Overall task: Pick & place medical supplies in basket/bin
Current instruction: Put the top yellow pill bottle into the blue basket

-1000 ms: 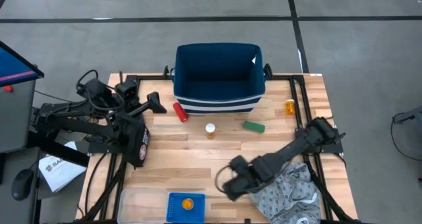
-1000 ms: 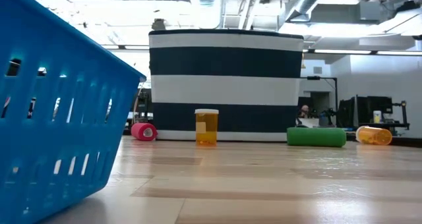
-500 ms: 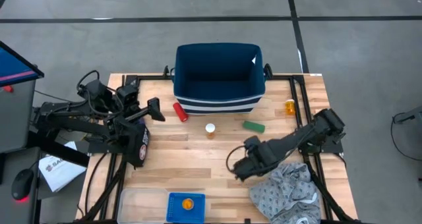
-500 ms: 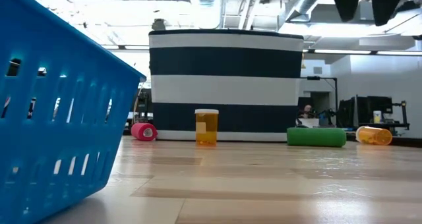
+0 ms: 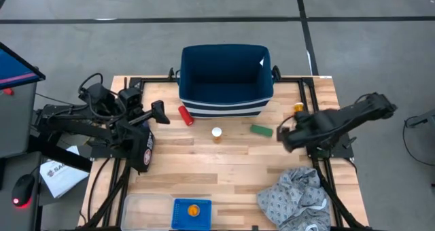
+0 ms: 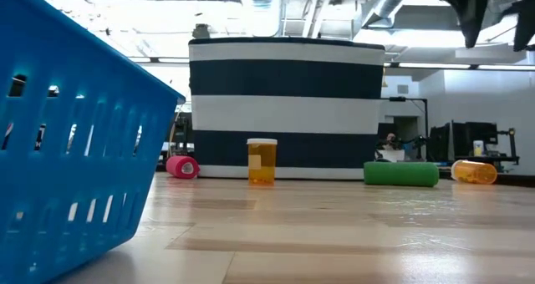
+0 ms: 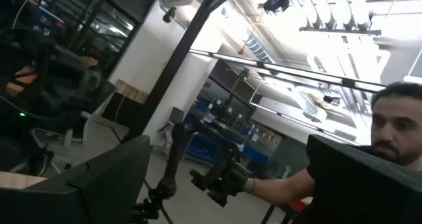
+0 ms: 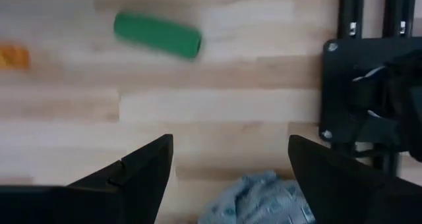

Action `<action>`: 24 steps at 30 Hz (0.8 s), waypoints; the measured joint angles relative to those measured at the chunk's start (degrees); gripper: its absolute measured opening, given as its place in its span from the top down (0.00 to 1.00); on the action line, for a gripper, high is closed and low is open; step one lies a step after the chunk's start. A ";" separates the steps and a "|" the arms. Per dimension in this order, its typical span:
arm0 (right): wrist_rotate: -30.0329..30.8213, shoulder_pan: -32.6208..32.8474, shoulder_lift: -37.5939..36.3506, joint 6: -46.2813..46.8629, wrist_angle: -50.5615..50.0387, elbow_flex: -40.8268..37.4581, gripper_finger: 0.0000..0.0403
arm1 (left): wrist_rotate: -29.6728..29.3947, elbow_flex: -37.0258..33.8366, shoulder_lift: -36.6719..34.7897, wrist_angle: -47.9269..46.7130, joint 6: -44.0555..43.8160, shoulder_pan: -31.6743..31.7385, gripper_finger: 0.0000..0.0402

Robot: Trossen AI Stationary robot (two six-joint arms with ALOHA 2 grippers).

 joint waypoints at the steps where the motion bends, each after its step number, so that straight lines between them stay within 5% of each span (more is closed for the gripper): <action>1: 0.79 -0.09 -2.03 1.69 -0.02 -1.31 0.26 | 0.00 0.00 0.00 0.24 0.02 0.00 0.00; 9: 7.44 -9.11 -10.78 3.14 0.07 -5.79 0.26 | -0.04 0.00 0.00 0.41 0.31 0.02 0.00; 24: 6.22 -41.67 -4.85 -36.18 0.14 -5.81 0.26 | 1.57 0.00 0.20 0.26 3.39 0.02 0.00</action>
